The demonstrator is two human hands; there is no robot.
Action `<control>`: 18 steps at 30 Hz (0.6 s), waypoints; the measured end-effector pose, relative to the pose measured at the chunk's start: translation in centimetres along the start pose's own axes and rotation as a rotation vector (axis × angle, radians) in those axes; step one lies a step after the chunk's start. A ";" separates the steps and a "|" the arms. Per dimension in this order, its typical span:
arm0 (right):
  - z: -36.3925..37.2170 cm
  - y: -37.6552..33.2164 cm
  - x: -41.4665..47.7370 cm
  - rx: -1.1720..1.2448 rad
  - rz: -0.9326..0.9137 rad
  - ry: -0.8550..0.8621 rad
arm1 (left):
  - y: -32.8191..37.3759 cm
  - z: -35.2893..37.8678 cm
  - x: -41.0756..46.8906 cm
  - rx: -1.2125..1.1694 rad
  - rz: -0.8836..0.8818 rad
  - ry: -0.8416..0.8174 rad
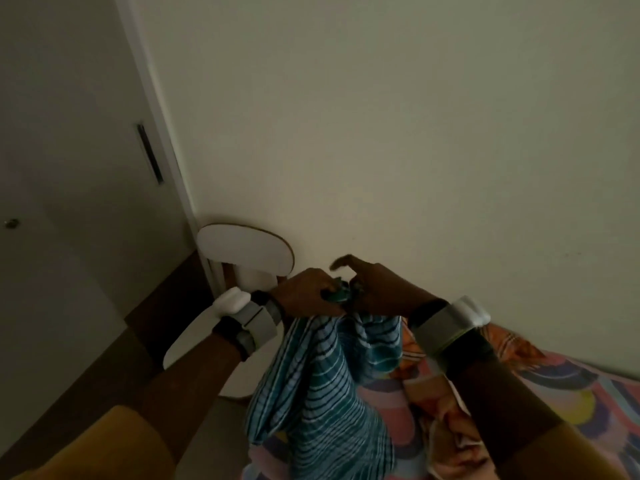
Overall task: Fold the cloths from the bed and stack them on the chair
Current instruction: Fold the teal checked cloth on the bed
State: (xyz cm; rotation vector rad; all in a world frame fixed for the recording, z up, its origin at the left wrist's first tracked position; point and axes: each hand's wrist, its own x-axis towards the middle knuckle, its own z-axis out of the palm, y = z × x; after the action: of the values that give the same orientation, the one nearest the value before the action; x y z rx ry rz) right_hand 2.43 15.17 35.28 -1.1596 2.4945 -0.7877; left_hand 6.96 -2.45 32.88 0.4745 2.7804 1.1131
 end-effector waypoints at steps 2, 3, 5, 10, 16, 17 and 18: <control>0.7 -0.5 0.4 -0.115 -0.037 -0.079 | 0.1 -0.1 -0.2 0.027 0.001 -0.027; 0.9 -0.5 0.5 -0.166 -0.054 -0.083 | 0.3 -0.3 -0.1 0.041 0.009 -0.032; 0.9 -0.5 0.7 -0.205 -0.070 -0.052 | 0.1 -0.6 -0.3 0.066 -0.007 -0.016; -1.1 -1.4 0.6 -0.276 -0.178 0.079 | -3.4 1.2 -1.5 0.097 -0.109 0.017; -4.8 -1.8 0.6 -0.079 -0.138 0.447 | -8.2 4.4 -4.5 0.148 -0.341 -0.162; -5.2 -1.3 0.9 -0.070 -0.110 0.540 | -8.9 4.8 -5.1 0.153 -0.365 -0.175; -5.5 -0.7 1.3 -0.070 -0.063 0.624 | -9.3 4.9 -5.6 0.161 -0.403 -0.185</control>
State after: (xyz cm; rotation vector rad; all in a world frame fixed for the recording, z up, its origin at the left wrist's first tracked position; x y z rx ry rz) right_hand -0.54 15.77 40.08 -1.1512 3.0054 -1.2472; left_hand 11.04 -7.39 22.87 0.0195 2.6469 0.7219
